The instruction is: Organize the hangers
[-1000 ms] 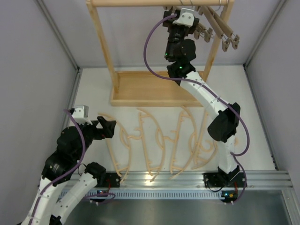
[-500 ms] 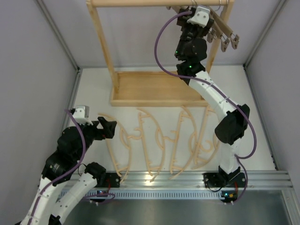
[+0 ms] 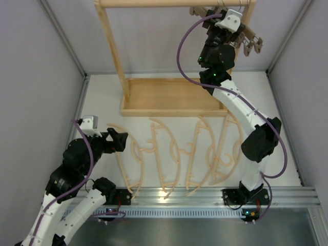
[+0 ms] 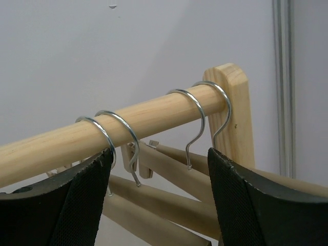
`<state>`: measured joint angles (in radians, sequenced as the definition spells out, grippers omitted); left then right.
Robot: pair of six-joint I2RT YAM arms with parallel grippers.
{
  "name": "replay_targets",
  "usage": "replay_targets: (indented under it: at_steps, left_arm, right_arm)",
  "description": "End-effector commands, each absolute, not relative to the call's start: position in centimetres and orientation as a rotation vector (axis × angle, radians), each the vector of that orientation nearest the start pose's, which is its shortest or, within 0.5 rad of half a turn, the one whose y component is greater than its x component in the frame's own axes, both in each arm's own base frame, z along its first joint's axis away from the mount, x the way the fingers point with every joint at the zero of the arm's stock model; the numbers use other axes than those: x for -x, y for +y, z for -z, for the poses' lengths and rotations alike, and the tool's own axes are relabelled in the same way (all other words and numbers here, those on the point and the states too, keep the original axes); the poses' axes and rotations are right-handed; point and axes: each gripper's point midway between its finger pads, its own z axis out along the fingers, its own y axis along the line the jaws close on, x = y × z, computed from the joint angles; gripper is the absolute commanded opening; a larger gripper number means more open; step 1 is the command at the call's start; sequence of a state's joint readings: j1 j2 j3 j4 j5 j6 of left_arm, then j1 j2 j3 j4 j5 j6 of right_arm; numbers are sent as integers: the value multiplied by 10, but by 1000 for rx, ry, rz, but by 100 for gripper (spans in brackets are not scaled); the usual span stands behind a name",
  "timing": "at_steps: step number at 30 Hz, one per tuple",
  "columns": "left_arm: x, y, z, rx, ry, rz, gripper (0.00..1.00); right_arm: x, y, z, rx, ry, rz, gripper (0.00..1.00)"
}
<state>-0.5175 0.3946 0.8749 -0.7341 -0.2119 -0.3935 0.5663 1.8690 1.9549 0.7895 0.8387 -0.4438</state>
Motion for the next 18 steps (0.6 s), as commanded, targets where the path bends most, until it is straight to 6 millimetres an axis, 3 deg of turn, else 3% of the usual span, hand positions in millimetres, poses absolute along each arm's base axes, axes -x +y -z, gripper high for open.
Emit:
replay_targets:
  at_steps: [1, 14, 18]
  left_arm:
    - [-185, -79, -287, 55, 1814, 453, 98]
    - [-185, -79, -286, 56, 1815, 453, 98]
    - [-185, -78, -287, 59, 1813, 450, 98]
  right_arm:
    - [-448, 103, -594, -501, 847, 132, 72]
    - [-418, 119, -593, -441, 887, -45, 72]
    - [-406, 135, -594, -385, 914, -106, 73]
